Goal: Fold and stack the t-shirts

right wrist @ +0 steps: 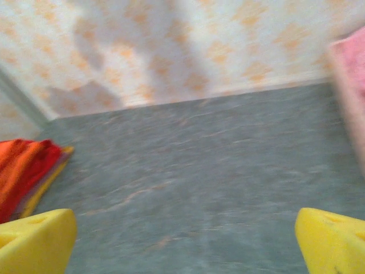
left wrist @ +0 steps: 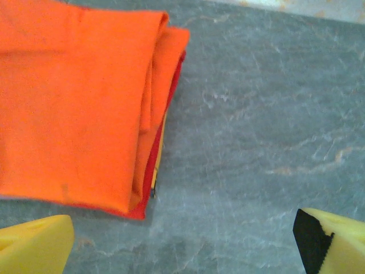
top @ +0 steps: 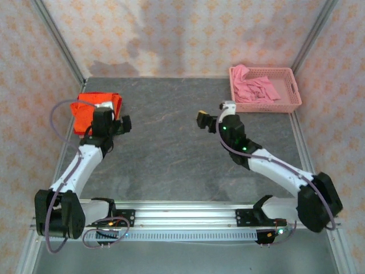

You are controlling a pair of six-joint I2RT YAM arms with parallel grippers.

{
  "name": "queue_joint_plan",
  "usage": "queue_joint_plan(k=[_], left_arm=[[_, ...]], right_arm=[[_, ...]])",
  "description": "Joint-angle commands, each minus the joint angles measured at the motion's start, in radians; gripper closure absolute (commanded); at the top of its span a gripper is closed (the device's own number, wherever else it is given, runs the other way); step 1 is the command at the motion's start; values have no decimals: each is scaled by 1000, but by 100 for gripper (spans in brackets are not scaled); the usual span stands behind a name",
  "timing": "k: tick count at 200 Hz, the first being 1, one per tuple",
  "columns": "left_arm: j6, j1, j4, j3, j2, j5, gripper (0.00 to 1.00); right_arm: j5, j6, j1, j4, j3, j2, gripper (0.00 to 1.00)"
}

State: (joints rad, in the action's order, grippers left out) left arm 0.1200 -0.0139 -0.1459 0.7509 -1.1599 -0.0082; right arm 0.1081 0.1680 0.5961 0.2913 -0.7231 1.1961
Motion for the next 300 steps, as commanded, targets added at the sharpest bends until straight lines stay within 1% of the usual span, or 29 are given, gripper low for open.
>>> queue_joint_plan(k=[1,18,40,48,56,70,79,94,109,115,127,136,140,160,189,212,217,224,229,241,255,269,300], left_arm=[[-65,-9,233,-119,59,-32,0],[-99,-9,293,-189,82,-23,0],[-120,-10,402,-281,77,-71,0],[-168,-12,475,-324,59,-72,0],[-184,-12,562,-371,35,-85,0],[-197,-12,679,-421,-13,-99,0],[-199,-10,647,-400,-22,-85,0],[-183,-9,711,-404,-41,-56,0],[-178,-9,727,-384,-65,-6,0],[-179,-9,735,-374,-83,0,0],[-157,-5,740,-348,-129,-1,0],[-144,-6,813,-350,-186,16,0],[-149,-8,849,-352,-216,26,0],[-149,-10,887,-320,-338,17,0],[-136,-8,886,-322,-337,-6,0],[-136,-8,883,-321,-337,-9,0],[-136,-9,884,-321,-337,-9,0],[-137,-10,882,-321,-337,-12,0],[-138,-10,884,-321,-337,-13,0],[-137,-11,884,-322,-337,-13,0],[-137,-10,883,-321,-337,-13,0],[-138,-10,883,-321,-337,-13,0],[-138,-11,882,-321,-337,-13,0]], right_arm=[[198,-85,-58,-75,88,-107,1],[288,-125,-107,-62,160,-165,1],[364,-166,-173,-14,249,-203,1],[384,-181,-197,15,279,-199,1],[396,-192,-221,50,310,-190,1],[397,-216,-267,150,369,-165,1],[384,-223,-302,223,404,-142,1],[344,-220,-364,314,443,-100,1],[294,-204,-420,390,470,-48,1],[292,-202,-434,433,475,-25,1],[260,-211,-453,453,470,-18,0],[236,-202,-471,466,459,23,1],[229,-203,-474,473,453,37,0],[179,-204,-491,531,436,98,0],[93,-220,-512,626,402,237,0],[62,-242,-513,741,391,370,1],[62,-237,-515,717,380,363,1],[70,-226,-518,626,358,340,1],[75,-218,-521,596,348,336,1],[88,-217,-522,631,344,360,1],[81,-208,-527,586,334,348,1],[79,-208,-529,609,338,357,1],[77,-207,-530,599,337,353,1]])
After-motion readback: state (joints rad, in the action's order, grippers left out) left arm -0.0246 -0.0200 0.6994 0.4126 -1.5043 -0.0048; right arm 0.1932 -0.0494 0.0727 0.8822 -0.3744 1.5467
